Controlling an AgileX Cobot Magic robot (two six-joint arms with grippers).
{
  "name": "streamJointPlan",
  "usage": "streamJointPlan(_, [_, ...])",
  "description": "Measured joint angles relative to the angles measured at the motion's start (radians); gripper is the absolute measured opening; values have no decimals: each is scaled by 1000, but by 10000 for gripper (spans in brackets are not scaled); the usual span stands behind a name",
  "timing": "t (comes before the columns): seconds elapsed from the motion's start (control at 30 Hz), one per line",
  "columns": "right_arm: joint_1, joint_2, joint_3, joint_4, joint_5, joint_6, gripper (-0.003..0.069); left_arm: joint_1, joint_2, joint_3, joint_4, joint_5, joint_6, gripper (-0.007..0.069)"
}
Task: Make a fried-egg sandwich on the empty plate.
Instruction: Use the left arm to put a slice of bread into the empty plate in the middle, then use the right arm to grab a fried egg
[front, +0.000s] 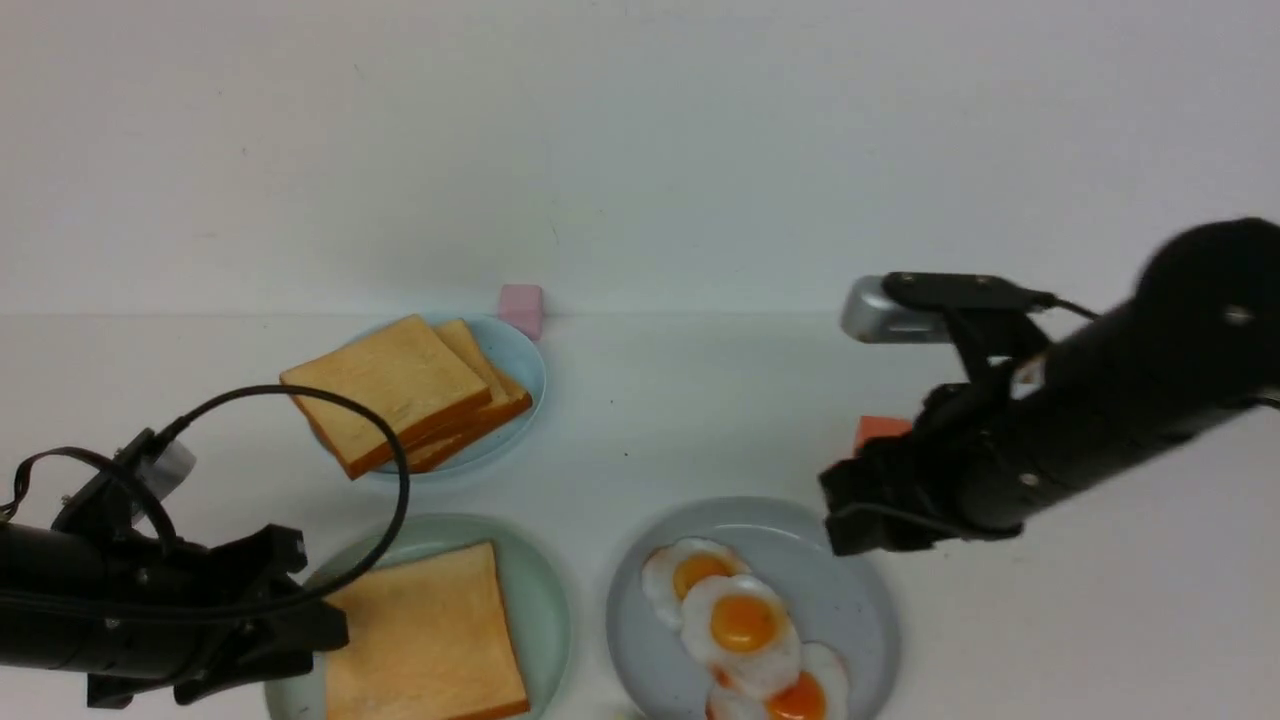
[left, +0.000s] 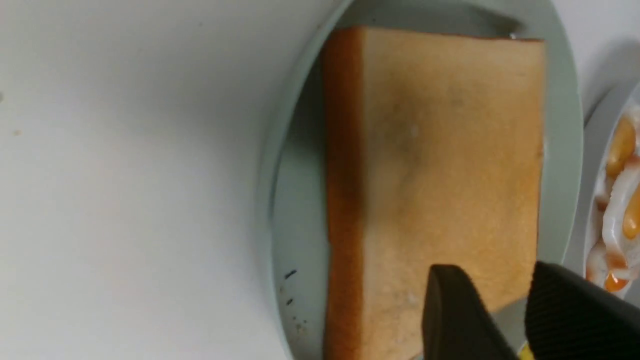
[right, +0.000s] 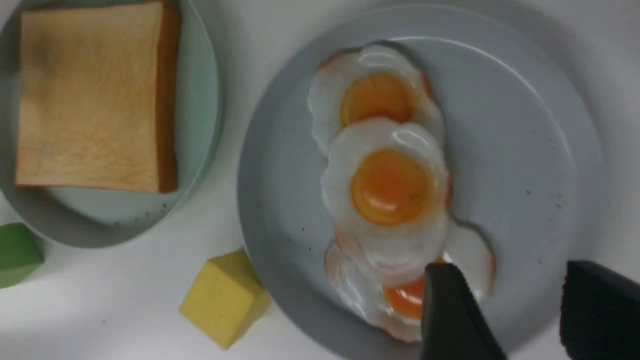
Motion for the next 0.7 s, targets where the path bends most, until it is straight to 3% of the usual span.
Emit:
streamJointPlan(0.17, [-32,142,-90,105,88,-111,335,0,-48,-51,94,37,-70,327])
streamJointPlan(0.37, [-119,276,-116,293,142,-343,335,-21,-232,-103,141,185,-77,307])
streamJointPlan(0.53, [-191,349,-116,446,186,-498,335,-194,-446,-105,273,181,-86,231])
streamJointPlan(0.7, [-200,383,-122,530,188,-580,335,-394,-600,-105,483,122,-229,163])
